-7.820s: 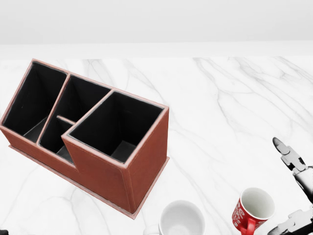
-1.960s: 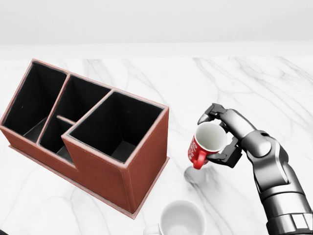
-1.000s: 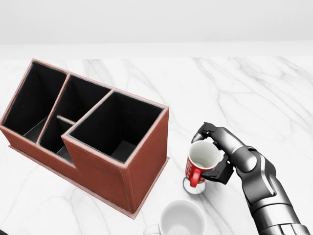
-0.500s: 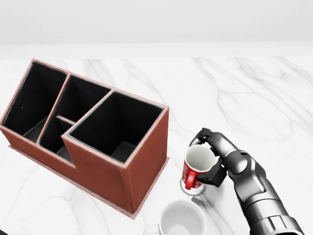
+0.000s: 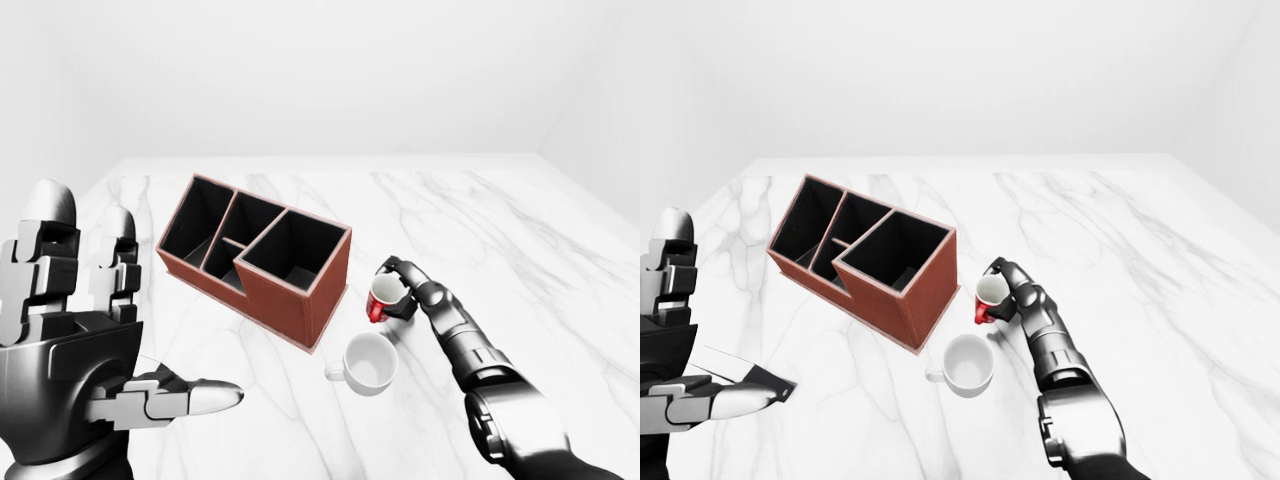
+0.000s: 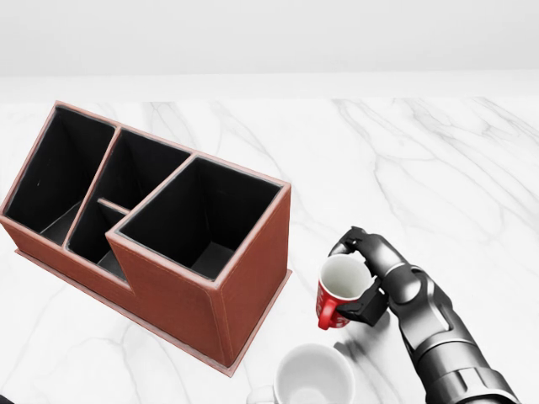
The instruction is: Pick up the red mug and place it to the right of the caddy.
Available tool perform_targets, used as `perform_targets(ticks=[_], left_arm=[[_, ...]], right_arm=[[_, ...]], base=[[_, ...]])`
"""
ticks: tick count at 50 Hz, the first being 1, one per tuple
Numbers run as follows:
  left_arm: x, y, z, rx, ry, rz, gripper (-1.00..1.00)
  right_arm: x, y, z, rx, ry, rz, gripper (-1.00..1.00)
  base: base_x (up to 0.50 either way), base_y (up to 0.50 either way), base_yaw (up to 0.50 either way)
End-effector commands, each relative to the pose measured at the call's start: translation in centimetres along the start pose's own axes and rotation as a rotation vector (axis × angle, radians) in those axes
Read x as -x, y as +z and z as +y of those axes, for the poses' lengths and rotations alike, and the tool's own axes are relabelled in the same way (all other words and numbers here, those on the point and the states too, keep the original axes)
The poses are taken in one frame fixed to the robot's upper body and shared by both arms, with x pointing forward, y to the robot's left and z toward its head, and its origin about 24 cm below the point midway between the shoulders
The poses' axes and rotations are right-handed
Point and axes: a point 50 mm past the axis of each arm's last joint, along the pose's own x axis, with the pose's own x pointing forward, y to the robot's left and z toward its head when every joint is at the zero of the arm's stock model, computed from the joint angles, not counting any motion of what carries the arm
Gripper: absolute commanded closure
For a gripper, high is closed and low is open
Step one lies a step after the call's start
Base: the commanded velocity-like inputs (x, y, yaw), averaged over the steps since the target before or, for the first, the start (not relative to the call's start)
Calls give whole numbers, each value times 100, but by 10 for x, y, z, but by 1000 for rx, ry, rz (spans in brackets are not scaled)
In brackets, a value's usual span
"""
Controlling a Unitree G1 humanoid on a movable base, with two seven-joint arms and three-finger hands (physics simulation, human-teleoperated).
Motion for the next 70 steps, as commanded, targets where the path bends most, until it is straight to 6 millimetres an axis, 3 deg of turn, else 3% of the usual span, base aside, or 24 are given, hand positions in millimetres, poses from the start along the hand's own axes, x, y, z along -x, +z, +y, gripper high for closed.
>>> perform_targets(ticks=[1, 4, 5, 7, 8, 30, 39, 44, 47, 49, 53, 60, 66, 70], left_arm=[[0, 0, 1, 5, 1, 12, -100], [0, 0, 1, 7, 1, 15, -100], [0, 0, 1, 8, 2, 17, -100], [0, 0, 2, 7, 4, 15, -100], [0, 0, 2, 7, 5, 13, -100], [1, 0, 3, 11, 8, 21, -100], [1, -1, -1, 9, -2, 19, -100], [1, -2, -1, 9, -3, 27, -100], [2, -3, -2, 5, -4, 29, -100], [3, -4, -2, 5, -7, 39, -100], [3, -4, -2, 9, -10, 44, -100], [3, -4, -3, 14, -11, 56, -100], [3, -5, -4, 15, -15, 62, -100], [3, -6, -5, 14, -17, 64, -100]], right_arm=[[-1, -1, 2, 14, -3, 10, 100], [-1, -2, 3, 16, -1, 17, 100], [-1, -2, 3, 18, -2, 17, 78], [-1, -4, 2, 17, -4, 22, -93], [0, -5, 2, 17, -5, 24, -100], [16, -19, -6, 76, -14, -20, -100], [35, -12, -46, 124, -71, -83, -100], [46, 5, -74, 142, -116, -149, -100], [53, 26, -90, 154, -142, -220, -100], [68, 51, -104, 218, -158, -303, -100], [85, 75, -120, 271, -186, -382, -100], [105, 86, -132, 334, -206, -424, -100], [151, 109, -142, 409, -358, -578, -100], [176, 111, -138, 443, -417, -649, -100]], base=[[0, 0, 0], [0, 0, 0], [0, 0, 0], [0, 0, 0], [0, 0, 0], [0, 0, 0], [0, 0, 0], [0, 0, 0], [0, 0, 0], [0, 0, 0], [0, 0, 0], [0, 0, 0], [0, 0, 0], [0, 0, 0]])
